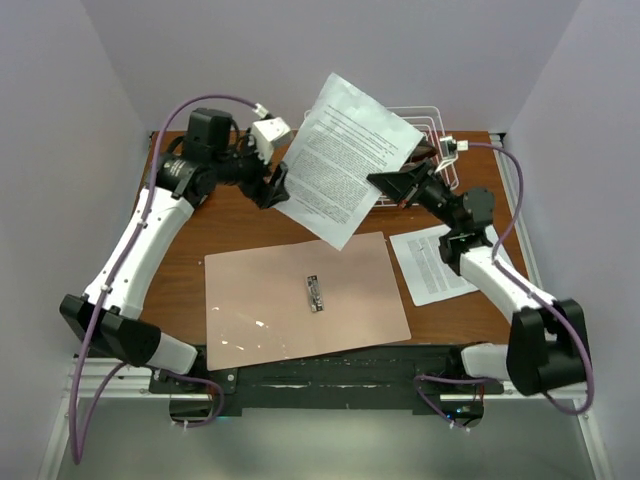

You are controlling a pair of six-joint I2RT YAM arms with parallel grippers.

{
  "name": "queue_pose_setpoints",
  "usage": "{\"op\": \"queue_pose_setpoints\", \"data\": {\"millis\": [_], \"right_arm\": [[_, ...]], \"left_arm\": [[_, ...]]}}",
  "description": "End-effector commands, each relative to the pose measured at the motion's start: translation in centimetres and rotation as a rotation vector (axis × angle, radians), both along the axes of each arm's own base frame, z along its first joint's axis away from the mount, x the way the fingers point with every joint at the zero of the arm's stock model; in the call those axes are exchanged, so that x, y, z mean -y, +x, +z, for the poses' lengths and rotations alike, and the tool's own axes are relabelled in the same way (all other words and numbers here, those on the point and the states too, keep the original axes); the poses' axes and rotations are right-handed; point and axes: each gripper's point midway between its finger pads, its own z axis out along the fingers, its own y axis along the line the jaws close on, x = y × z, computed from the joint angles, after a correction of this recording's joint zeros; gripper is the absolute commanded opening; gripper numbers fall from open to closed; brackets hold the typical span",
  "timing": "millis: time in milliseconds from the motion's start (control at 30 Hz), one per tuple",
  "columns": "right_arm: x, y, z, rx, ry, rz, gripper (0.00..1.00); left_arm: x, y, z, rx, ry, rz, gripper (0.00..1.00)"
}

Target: Put the files into the folder

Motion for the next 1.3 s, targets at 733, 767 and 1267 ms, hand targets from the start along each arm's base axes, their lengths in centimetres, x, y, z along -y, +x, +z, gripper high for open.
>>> {"op": "queue_pose_setpoints", "data": {"millis": [733, 767, 1267], "right_arm": [[-2.9, -12.6, -10.7, -0.225, -0.528, 0.201, 0.0], [-2.8, -12.9, -10.8, -0.228, -0.533, 0.207, 0.0], [-2.5, -13.6, -16.6, -0.371, -0.67, 0.217, 0.0]], "left_arm": [[-14.7, -4.6, -26.1, -0.436, 0.408, 0.087, 0.38], [-14.6, -4.8, -26.5, -0.442, 0.418, 0.08, 0.36], [-13.0, -4.5, -31.2, -0.476, 0.475, 0.102, 0.28]]}}
